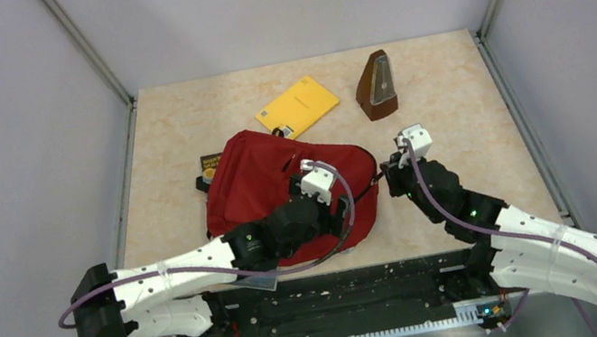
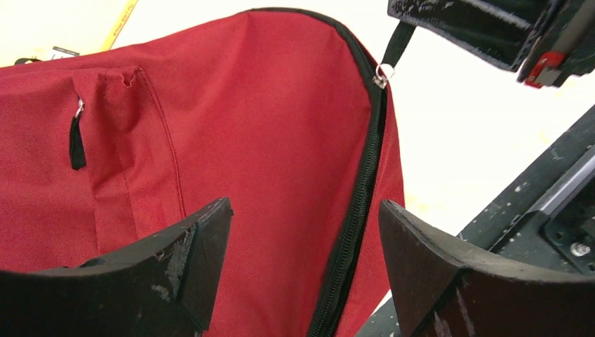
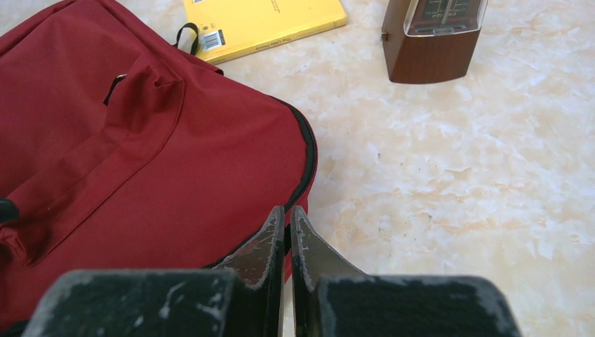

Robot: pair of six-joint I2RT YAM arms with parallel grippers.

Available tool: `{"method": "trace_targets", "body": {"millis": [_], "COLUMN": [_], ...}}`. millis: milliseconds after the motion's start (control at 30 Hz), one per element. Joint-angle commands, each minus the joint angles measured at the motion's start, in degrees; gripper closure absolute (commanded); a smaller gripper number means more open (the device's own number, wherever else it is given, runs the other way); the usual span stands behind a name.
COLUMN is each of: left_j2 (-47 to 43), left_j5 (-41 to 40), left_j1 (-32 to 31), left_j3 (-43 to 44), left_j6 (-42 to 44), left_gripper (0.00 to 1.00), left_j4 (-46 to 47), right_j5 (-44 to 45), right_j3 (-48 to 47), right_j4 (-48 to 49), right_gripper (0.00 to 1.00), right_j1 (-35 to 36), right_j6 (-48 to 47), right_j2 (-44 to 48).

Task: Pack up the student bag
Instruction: Unzip the student bag at the center of the board.

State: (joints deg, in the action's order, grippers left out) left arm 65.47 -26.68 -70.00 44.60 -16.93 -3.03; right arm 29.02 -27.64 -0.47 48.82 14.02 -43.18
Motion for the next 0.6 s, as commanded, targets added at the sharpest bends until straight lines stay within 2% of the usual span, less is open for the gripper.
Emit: {"method": "trace_targets", "body": {"millis": [0, 133, 267, 400, 567], "left_j2": [3.1, 6.4, 7.6, 7.7, 8.3], "left_j5": [-1.8, -7.4, -7.8, -6.8, 0.2], "left_j1": [0.1, 0.1, 0.1, 0.1, 0.1], "left_j3": [3.5, 6.0, 6.2, 5.6, 3.9], "left_j6": [1.6, -0.4, -0.6, -0.1, 1.7], "left_gripper": [0.19, 0.19, 0.20, 0.21, 0.23], "left_j4": [-1.0, -5.1, -4.8, -3.6, -0.8], "right_j5": [-0.2, -0.6, -0.4, -0.4, -0.7], "right_j3": [-2.0, -2.1, -1.8, -1.8, -1.9], "right_j4": [0.8, 0.6, 0.6, 0.6, 0.6], "right_gripper": [1.00, 1.00, 1.00, 1.00, 1.00], "right_j1": [-0.7, -0.7, -0.7, -0.7, -0.7], "right_j6": [-0.7, -1.1, -1.3, -1.4, -1.5], "right_j2": [0.7, 1.4, 2.3, 2.6, 2.2]}}
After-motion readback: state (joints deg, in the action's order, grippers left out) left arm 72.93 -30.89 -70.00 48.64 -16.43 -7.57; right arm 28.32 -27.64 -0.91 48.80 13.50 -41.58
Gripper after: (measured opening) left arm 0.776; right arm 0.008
